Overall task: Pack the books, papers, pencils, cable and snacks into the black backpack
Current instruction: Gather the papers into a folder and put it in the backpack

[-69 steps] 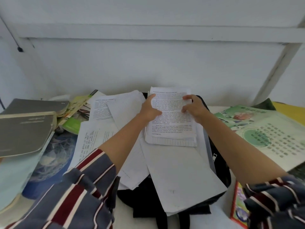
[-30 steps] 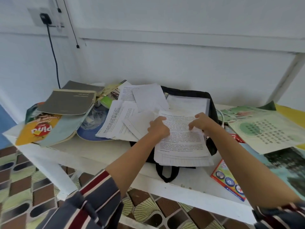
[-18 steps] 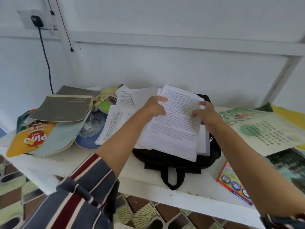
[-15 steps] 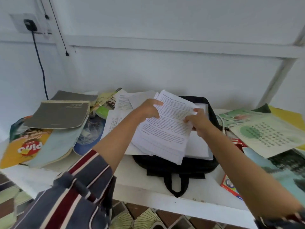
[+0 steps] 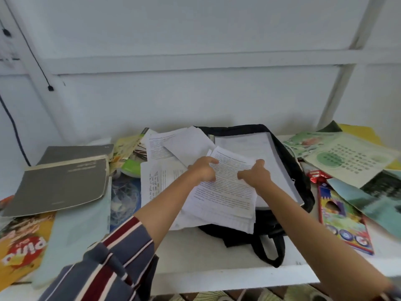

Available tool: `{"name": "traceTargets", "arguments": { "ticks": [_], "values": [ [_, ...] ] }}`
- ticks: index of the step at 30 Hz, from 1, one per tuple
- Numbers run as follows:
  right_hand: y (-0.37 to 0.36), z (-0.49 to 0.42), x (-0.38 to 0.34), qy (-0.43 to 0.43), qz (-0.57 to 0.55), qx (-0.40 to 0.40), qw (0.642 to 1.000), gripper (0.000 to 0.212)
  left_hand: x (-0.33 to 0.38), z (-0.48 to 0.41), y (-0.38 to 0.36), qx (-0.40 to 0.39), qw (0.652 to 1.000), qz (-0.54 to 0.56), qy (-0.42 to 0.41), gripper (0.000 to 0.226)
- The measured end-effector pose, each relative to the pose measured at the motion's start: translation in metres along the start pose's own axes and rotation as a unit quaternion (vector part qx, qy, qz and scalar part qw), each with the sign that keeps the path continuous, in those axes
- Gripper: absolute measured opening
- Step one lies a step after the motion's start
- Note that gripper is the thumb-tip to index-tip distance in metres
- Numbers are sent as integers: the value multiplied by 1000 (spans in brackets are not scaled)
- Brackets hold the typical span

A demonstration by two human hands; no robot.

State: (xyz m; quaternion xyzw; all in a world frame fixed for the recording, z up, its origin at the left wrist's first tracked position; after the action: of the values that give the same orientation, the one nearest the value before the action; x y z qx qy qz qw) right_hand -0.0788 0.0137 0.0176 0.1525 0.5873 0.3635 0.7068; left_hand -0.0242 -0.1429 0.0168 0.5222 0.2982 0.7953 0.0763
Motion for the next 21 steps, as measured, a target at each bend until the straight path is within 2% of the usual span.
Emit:
{"name": "traceTargets", "arguments": {
  "ticks": [4,7,10,16,21],
  "values": [
    [11,2,4,-31,-119,4,992,77,-1,1,4,-9,998,63,-6,77],
    [15,3,9,-49,-166,8,985,79,7,9,3,-38,993,114,-16,71],
    [16,9,9,-45,-167,15,985,73,15,18,3,-65,986,150,-10,63],
    [46,15,-7,3,-190,55,980,72,37,26,10,-88,960,262,-33,53],
    [83,12,-57,118,-212,95,966,76,59,21,35,-84,919,380,-67,56]
  ]
}}
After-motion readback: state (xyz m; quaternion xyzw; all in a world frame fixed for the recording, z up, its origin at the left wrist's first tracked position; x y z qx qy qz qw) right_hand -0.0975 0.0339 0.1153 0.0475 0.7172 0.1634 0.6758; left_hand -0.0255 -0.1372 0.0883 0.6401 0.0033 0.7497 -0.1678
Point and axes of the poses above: each hand's wrist, its own z-axis away from the middle knuckle, its own y-axis out of the back of the hand, x = y × z, the point moved 6 cm from there along -z, towards the middle knuckle, and after that the axes turned 6 degrees about z, right-handed, at the moved point
